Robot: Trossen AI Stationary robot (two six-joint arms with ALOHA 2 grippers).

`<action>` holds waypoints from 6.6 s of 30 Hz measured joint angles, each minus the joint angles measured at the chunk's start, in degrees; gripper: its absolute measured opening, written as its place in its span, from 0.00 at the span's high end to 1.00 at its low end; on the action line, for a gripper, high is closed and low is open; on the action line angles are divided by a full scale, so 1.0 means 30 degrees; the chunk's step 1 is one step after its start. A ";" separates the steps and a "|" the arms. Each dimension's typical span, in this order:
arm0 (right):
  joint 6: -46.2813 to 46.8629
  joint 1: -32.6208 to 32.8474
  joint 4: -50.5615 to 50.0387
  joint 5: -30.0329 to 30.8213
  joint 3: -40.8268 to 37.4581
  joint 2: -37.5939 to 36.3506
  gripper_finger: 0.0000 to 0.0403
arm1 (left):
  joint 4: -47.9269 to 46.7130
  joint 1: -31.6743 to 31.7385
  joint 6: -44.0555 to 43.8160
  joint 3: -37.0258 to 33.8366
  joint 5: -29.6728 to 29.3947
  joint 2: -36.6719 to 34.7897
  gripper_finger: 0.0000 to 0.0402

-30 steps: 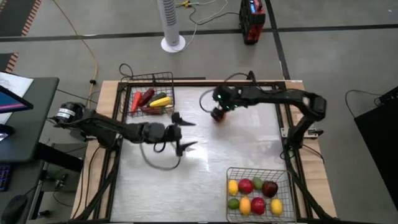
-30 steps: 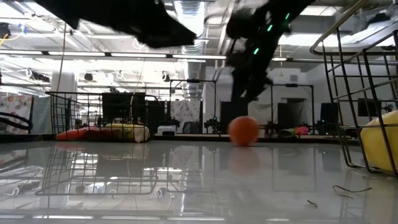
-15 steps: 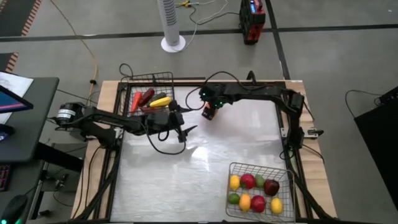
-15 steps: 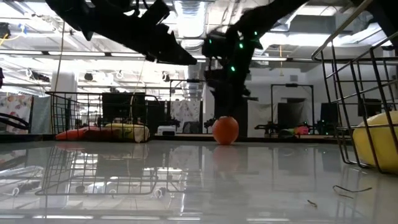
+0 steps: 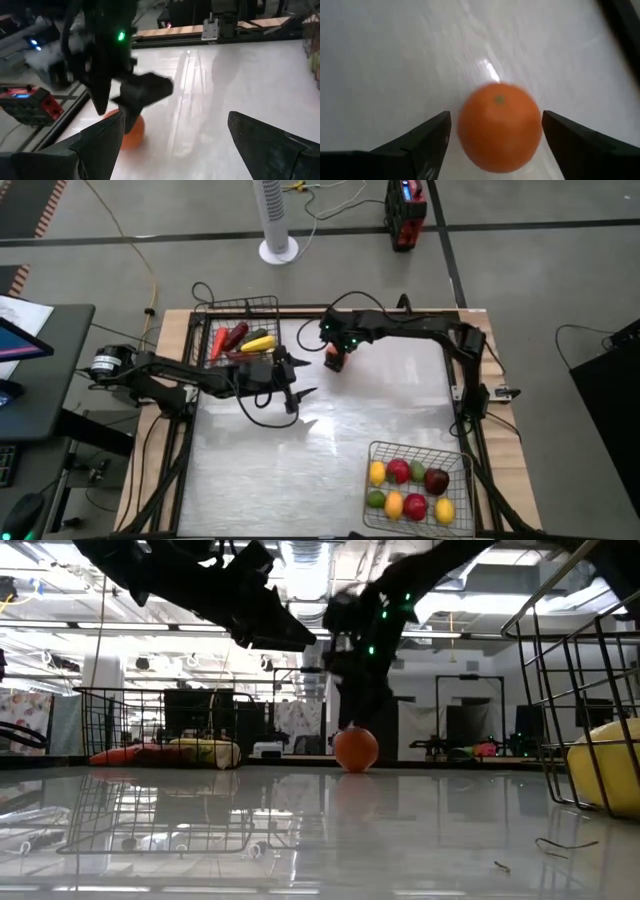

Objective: Sort produce into baskets
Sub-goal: Put the orange into the gold wire basket, then return to Home Position

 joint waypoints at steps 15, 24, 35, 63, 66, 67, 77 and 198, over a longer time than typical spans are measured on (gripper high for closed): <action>-0.0193 0.0268 0.0203 -0.0009 0.0058 0.2289 0.07 | -0.0412 -0.1046 0.0150 0.0000 -0.0142 -0.0007 0.14; -0.0097 0.0472 -0.0906 -0.0335 0.0012 -0.0035 0.10 | -0.0368 -0.1046 0.0311 0.0000 -0.0202 -0.0007 0.14; 0.2209 0.5135 -0.7424 -0.7539 0.0027 -0.5399 0.10 | -0.0857 -0.1058 -0.0192 0.0002 0.0440 -0.0007 0.14; 1.6372 1.7582 -1.0421 0.0893 -0.2827 -0.8342 0.01 | 0.4262 -0.1104 0.0055 -0.1212 0.2372 -0.0878 0.14; 1.6418 1.7694 -0.8814 0.2285 -0.4665 -1.0247 0.02 | 0.5186 -0.0891 0.0027 -0.3093 0.1658 -0.2404 0.17; 1.6468 1.7697 -0.8089 0.2742 -0.5565 -1.1052 0.02 | 0.5184 -0.0798 -0.0006 -0.3618 0.1510 -0.2965 0.19; 1.0416 1.5423 0.5052 0.7430 -1.4989 -1.8902 0.02 | 0.1015 -0.1155 -0.0112 -0.5909 -0.0723 -1.0000 0.31; 0.6334 0.5309 0.8617 0.2250 -2.7651 -3.7395 0.02 | -0.8142 -0.7442 -0.2651 -1.2152 -0.8281 -2.6214 0.43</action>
